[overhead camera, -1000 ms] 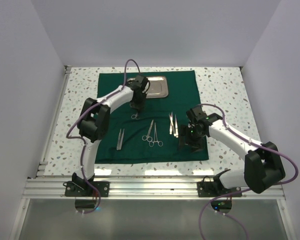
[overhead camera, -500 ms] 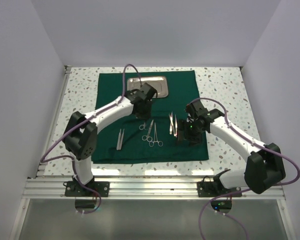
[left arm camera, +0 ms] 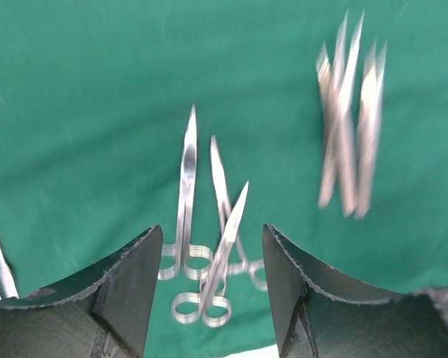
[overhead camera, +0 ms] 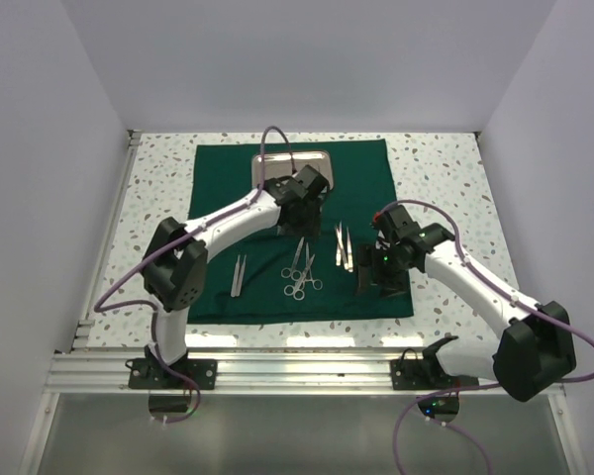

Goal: Open and lay out the surgical kit
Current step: Place the medical item in the surgical kit, then pick up the medical item from the container.

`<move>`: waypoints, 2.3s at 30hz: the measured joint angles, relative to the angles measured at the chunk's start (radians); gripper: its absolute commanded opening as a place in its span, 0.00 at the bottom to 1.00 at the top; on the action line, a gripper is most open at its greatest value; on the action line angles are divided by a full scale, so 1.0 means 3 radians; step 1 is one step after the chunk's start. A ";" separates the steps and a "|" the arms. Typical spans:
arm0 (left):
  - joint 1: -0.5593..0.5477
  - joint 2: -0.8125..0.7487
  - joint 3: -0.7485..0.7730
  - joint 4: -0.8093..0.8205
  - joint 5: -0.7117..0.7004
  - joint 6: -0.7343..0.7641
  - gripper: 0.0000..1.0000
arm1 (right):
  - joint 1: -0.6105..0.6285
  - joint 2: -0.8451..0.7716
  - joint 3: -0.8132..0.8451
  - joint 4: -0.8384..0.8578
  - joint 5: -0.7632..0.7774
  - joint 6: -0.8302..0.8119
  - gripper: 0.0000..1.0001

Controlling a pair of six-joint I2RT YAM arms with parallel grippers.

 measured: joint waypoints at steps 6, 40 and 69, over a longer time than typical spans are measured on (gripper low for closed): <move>0.0448 0.0385 0.0805 -0.0038 -0.0055 0.0375 0.57 | 0.0000 -0.0006 0.0000 -0.0018 0.0013 0.0004 0.72; 0.1514 0.2331 0.2696 0.0750 0.0258 0.1322 0.57 | 0.0000 0.1322 0.0838 -0.0114 0.0364 0.0011 0.70; 0.1597 0.2392 0.2696 0.0889 0.0388 0.1457 0.00 | 0.0000 0.1508 0.0828 -0.0047 0.0230 -0.0011 0.70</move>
